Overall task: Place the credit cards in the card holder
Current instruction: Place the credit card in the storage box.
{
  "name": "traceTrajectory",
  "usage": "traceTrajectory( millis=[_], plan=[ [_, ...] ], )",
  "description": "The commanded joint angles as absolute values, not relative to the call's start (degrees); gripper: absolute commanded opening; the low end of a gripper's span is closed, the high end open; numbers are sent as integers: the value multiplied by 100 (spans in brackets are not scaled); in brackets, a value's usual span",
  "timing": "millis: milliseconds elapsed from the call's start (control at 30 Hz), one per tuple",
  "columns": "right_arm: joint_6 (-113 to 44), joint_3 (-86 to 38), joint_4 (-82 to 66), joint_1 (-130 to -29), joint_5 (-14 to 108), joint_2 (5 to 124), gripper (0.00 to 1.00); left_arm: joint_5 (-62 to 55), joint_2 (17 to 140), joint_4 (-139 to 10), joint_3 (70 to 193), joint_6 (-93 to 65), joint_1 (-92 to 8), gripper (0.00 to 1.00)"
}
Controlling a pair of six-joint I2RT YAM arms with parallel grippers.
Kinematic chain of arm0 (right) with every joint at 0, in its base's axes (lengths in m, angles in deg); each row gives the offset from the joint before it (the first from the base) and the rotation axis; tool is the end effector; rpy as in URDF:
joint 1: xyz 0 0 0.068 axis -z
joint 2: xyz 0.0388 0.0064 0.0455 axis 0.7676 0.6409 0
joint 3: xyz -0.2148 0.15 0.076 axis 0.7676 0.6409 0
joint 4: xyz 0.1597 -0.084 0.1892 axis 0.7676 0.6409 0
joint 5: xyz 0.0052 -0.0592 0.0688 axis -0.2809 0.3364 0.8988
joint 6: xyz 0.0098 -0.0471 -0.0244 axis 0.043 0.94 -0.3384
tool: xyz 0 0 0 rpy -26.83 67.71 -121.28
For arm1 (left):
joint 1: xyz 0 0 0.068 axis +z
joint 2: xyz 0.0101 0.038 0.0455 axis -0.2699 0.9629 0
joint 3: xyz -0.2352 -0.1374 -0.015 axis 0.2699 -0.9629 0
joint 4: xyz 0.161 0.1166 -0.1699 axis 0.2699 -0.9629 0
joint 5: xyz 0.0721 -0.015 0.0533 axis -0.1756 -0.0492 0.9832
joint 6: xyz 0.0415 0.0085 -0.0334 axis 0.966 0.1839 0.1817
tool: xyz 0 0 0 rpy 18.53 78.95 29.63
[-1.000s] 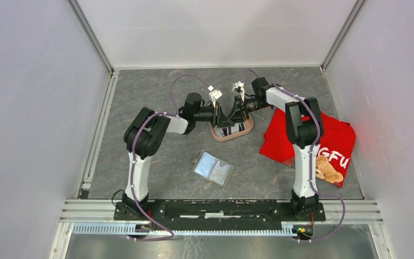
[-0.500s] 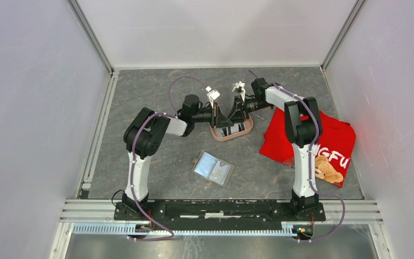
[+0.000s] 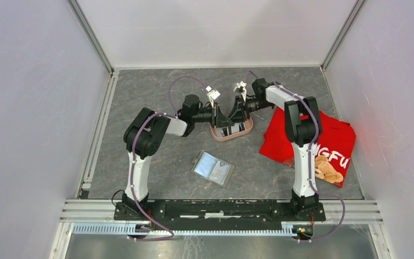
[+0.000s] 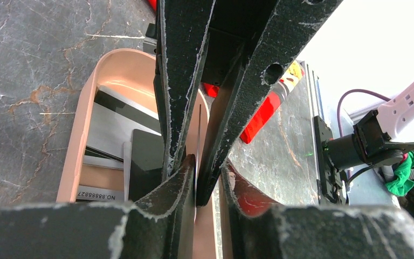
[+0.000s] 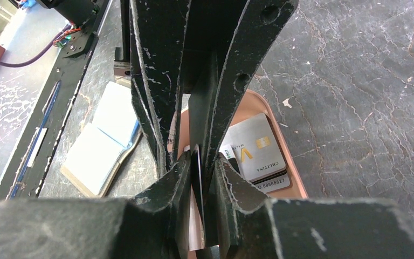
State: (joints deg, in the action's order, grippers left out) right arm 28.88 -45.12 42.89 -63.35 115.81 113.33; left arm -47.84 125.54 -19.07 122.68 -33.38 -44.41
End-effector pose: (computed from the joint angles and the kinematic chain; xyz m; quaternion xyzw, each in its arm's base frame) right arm 0.4151 0.1329 0.1487 -0.4709 0.6291 0.5614 0.2594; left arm 0.3655 -0.2329 0.1387 0.2688 0.6984 -0.5795 0.3227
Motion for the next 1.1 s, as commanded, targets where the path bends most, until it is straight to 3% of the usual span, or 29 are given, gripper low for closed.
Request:
traceTrajectory(
  millis=[0,200,367,700,1067],
  plan=[
    [3546,-4631,4640,-5934,10862,11502,24,-4701,12455,-1684,12246,-3703,-4152,23],
    [3592,-4659,4718,-5903,10909,11513,24,-4627,12454,-1837,12278,-3637,-4150,24],
    [3705,-4748,4865,-5912,11068,11584,26,-4594,12497,-2040,12382,-3563,-4173,30],
    [2914,-4772,4322,-6166,11188,11552,27,-4719,12528,-2434,12579,-3265,-4310,51],
    [2272,-4343,3562,-5988,10853,11352,24,-4875,12547,-2158,12527,-3416,-4287,40]
  ],
)
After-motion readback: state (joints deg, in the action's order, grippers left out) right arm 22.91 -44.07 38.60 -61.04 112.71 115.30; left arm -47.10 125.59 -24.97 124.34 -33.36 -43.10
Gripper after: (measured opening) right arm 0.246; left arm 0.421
